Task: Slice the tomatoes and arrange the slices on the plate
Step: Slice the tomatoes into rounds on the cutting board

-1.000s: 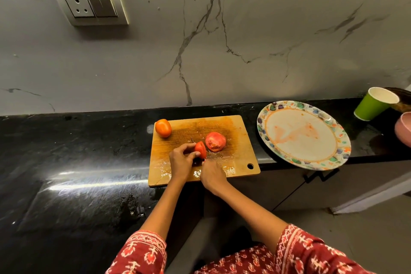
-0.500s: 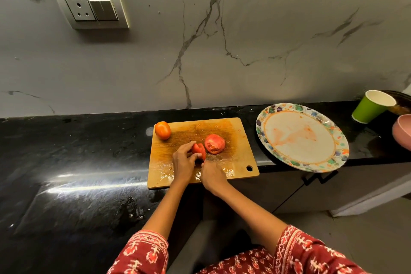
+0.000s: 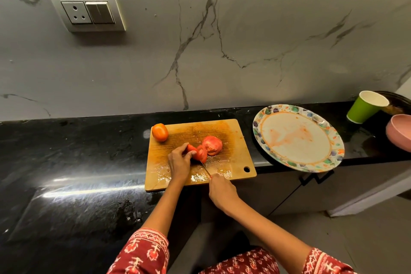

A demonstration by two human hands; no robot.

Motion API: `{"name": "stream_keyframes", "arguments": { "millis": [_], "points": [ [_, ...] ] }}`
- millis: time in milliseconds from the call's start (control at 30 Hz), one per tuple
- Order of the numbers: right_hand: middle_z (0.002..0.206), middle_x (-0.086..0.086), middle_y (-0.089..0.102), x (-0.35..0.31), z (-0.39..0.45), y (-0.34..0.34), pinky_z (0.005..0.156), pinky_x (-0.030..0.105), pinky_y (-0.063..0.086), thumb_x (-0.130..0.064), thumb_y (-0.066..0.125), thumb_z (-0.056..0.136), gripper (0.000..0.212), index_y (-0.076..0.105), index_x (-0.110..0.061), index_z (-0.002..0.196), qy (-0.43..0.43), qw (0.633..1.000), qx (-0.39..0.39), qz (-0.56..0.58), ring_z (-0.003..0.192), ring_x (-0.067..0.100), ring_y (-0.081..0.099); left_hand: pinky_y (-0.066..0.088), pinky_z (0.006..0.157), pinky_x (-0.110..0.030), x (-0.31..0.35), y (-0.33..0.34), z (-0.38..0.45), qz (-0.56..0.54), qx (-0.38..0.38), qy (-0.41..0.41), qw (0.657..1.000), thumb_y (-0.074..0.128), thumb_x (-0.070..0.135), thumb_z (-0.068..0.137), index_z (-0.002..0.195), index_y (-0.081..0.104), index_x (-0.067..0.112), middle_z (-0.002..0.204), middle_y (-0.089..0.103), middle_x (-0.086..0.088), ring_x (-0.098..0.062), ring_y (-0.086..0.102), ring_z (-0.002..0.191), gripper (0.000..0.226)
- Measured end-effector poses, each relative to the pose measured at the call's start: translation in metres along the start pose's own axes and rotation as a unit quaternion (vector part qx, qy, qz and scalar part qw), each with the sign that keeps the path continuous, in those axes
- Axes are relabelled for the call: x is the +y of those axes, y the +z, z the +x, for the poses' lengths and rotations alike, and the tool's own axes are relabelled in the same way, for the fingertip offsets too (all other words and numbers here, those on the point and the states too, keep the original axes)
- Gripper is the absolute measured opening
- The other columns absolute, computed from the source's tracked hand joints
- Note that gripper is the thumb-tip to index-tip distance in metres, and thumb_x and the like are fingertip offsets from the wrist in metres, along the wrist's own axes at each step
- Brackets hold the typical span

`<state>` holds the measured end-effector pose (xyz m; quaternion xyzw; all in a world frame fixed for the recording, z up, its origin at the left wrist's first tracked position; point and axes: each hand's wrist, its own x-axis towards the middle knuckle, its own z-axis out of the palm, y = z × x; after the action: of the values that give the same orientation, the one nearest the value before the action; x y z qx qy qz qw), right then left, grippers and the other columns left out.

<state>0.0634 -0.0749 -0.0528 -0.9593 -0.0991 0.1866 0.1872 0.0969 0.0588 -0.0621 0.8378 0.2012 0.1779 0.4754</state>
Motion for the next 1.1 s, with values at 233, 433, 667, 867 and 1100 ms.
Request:
{"name": "stream_keyframes", "arguments": {
  "millis": [233,433,667,867,1100],
  "points": [
    [0.117,0.014,0.060,0.007,0.002,-0.005,0.086,0.037,0.044,-0.018,0.033,0.101,0.028,0.052,-0.003,0.116,0.002,1.000,-0.011,0.018,0.111,0.032,0.056,0.043,0.090,-0.024,0.001,-0.015,0.014,0.008,-0.017,0.012,1.000,0.070,0.003,0.077,0.116,0.060,-0.001,0.112,0.065,-0.016,-0.025,0.059,0.107,0.041],
    [0.112,0.017,0.062,0.004,0.013,-0.007,0.081,0.035,0.044,-0.021,0.033,0.101,0.031,0.055,-0.002,0.112,-0.010,0.999,0.009,0.052,0.107,0.035,0.058,0.044,0.092,-0.025,-0.001,-0.018,0.012,0.004,-0.032,0.021,0.999,0.071,0.003,0.076,0.115,0.061,-0.001,0.113,0.065,-0.016,-0.023,0.060,0.106,0.041],
    [0.103,0.020,0.064,0.025,0.023,-0.022,0.074,0.033,0.042,-0.025,0.031,0.101,0.035,0.056,-0.001,0.103,-0.048,0.998,0.011,0.044,0.097,0.037,0.060,0.042,0.091,-0.022,-0.003,-0.024,0.014,0.017,-0.065,0.017,0.998,0.072,0.005,0.076,0.117,0.061,0.002,0.117,0.064,-0.014,-0.023,0.058,0.110,0.042],
    [0.092,0.017,0.061,0.029,0.027,-0.025,0.071,0.034,0.039,-0.025,0.030,0.101,0.032,0.055,-0.006,0.094,-0.059,0.997,0.006,0.042,0.090,0.035,0.059,0.042,0.091,-0.022,-0.007,-0.025,0.017,0.009,-0.083,0.011,0.996,0.070,0.005,0.077,0.118,0.060,0.004,0.119,0.062,-0.013,-0.023,0.057,0.111,0.042],
    [0.085,0.017,0.060,0.017,0.029,-0.025,0.064,0.030,0.032,-0.024,0.031,0.101,0.027,0.048,-0.012,0.084,-0.096,0.991,0.051,0.084,0.075,0.030,0.054,0.040,0.100,-0.029,-0.010,-0.027,0.021,0.017,-0.154,0.013,0.988,0.065,0.002,0.082,0.129,0.052,0.010,0.133,0.053,-0.010,-0.023,0.049,0.123,0.049]
  ]
}}
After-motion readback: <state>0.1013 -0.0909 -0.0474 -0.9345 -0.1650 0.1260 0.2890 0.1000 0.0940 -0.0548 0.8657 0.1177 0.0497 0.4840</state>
